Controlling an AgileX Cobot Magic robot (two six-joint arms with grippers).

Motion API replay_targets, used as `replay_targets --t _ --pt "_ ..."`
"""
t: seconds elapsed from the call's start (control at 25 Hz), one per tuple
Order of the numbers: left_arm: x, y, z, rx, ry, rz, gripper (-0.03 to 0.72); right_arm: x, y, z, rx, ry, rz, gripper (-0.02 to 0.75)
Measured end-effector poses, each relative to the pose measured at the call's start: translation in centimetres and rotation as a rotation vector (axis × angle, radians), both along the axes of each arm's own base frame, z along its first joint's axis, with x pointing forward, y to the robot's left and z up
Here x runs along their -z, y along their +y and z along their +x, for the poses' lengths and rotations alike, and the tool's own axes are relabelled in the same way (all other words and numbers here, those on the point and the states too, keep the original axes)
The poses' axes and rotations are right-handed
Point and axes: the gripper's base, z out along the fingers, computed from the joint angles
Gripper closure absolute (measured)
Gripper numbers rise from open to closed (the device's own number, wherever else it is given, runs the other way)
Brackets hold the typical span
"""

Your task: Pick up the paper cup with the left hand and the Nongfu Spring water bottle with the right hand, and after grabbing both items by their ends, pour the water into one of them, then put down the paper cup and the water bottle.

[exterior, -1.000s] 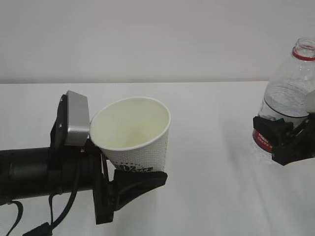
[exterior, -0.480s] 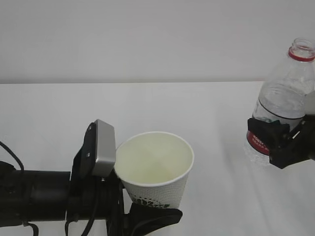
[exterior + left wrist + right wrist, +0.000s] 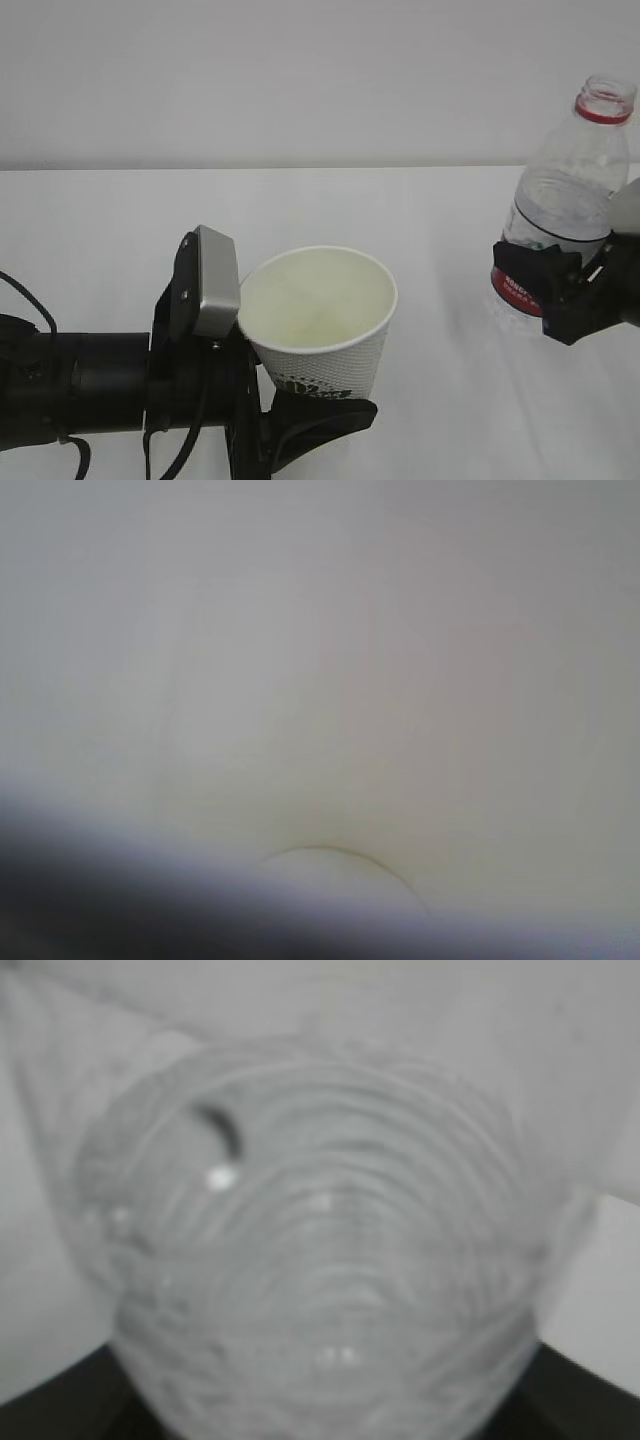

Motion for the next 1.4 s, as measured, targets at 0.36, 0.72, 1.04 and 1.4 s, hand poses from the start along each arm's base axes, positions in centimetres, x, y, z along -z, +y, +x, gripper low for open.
replay_targets --t 0.36,0.72,1.04,1.4 --pt "0.2 0.0 -0.1 0.01 -0.001 0.029 0.159 -0.6 0.3 0.5 -0.037 -0.023 -0.014 0.26" --pt "0.3 0.0 -0.2 0.025 -0.005 0.033 0.16 -0.7 2.0 0.5 -0.111 -0.001 -0.065 0.26" --pt "0.1 0.0 -0.2 0.03 -0.006 0.017 0.16 -2.4 2.9 1.9 -0.132 -0.055 -0.091 0.26" --pt "0.1 0.0 -0.3 0.032 -0.007 0.008 0.16 -3.4 4.0 2.5 -0.199 -0.087 -0.178 0.26"
